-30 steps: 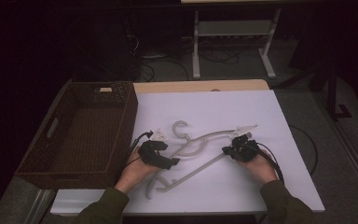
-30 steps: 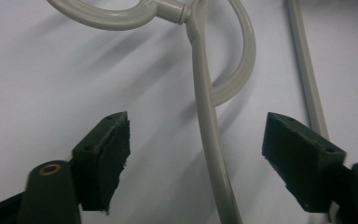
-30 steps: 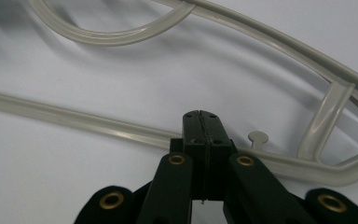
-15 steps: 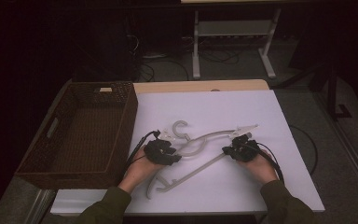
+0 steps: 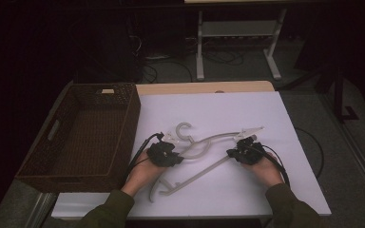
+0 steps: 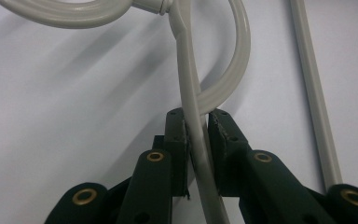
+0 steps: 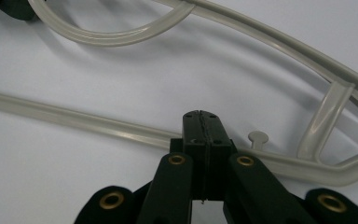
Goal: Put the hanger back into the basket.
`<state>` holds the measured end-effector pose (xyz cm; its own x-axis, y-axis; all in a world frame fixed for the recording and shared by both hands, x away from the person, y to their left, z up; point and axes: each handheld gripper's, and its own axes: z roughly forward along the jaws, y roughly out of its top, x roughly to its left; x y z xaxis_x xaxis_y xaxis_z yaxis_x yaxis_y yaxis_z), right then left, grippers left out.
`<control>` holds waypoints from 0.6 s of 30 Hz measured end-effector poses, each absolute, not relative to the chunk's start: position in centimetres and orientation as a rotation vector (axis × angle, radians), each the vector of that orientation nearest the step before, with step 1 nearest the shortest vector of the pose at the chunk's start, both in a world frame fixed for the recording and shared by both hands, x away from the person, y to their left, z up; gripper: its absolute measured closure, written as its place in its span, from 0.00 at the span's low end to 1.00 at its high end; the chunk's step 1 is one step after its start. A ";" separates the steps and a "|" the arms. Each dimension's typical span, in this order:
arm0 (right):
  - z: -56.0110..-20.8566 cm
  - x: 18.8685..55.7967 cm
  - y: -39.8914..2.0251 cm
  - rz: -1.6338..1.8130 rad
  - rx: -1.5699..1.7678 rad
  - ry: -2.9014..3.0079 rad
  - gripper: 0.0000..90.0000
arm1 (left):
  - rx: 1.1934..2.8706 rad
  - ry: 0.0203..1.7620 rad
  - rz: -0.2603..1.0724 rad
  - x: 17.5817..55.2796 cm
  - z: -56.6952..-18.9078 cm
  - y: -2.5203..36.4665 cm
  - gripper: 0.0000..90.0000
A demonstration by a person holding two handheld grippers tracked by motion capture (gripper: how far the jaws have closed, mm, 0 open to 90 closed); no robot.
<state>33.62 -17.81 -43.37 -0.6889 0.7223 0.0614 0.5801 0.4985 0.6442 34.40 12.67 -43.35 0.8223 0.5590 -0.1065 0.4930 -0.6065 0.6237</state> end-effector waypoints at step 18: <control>-42.8 33.4 -18.2 1.030 1.115 2.510 0.92 | 2.296 0.874 0.165 34.6 -42.8 12.8 0.92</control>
